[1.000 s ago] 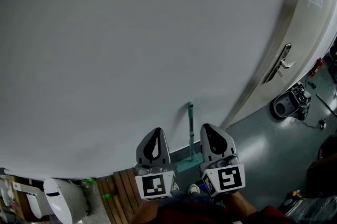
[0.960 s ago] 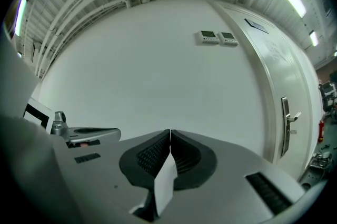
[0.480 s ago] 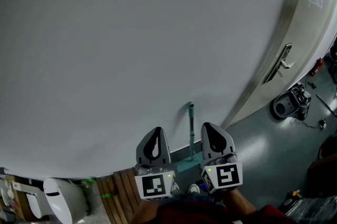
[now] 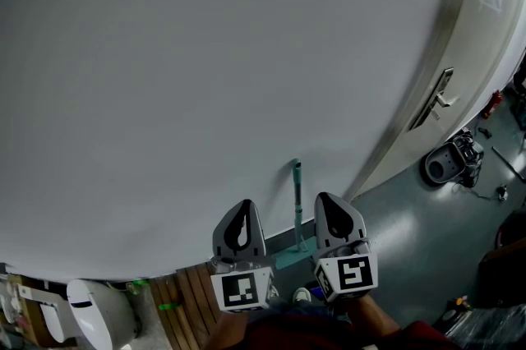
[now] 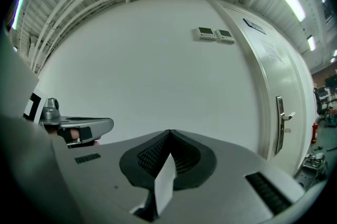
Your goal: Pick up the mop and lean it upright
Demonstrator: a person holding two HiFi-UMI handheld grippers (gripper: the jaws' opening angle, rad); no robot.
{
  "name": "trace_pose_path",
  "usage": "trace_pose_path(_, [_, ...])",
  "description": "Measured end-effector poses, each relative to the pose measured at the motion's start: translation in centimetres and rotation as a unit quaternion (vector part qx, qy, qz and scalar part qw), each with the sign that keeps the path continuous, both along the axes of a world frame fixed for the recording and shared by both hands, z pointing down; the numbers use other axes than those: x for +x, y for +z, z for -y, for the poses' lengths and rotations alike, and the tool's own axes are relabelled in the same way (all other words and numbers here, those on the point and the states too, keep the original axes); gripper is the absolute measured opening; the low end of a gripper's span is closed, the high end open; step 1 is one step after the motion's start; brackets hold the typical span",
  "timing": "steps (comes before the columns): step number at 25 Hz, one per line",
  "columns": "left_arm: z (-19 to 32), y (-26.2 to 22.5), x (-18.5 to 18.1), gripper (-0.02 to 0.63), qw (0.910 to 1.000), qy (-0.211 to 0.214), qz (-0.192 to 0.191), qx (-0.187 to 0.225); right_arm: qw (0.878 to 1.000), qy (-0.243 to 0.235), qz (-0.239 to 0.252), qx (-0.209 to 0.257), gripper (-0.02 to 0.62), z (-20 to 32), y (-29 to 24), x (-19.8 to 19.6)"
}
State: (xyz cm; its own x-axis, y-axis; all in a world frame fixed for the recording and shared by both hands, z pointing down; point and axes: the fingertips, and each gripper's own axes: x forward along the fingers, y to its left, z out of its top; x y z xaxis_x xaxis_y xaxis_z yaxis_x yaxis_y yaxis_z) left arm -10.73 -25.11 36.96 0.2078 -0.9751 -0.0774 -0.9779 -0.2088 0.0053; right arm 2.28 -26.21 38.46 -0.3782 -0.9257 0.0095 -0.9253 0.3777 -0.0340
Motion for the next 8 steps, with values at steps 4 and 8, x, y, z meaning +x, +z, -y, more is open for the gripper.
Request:
trace_pose_path(4, [-0.15, -0.07, 0.21, 0.014, 1.0, 0.003, -0.001, 0.001, 1.0, 0.003, 0.005, -0.004, 0.017, -0.07, 0.13, 0.35])
trace_pose_path(8, [-0.32, -0.36, 0.42, 0.014, 0.9999, 0.003, -0.015, 0.007, 1.0, 0.008, 0.005, -0.004, 0.017, -0.2, 0.18, 0.71])
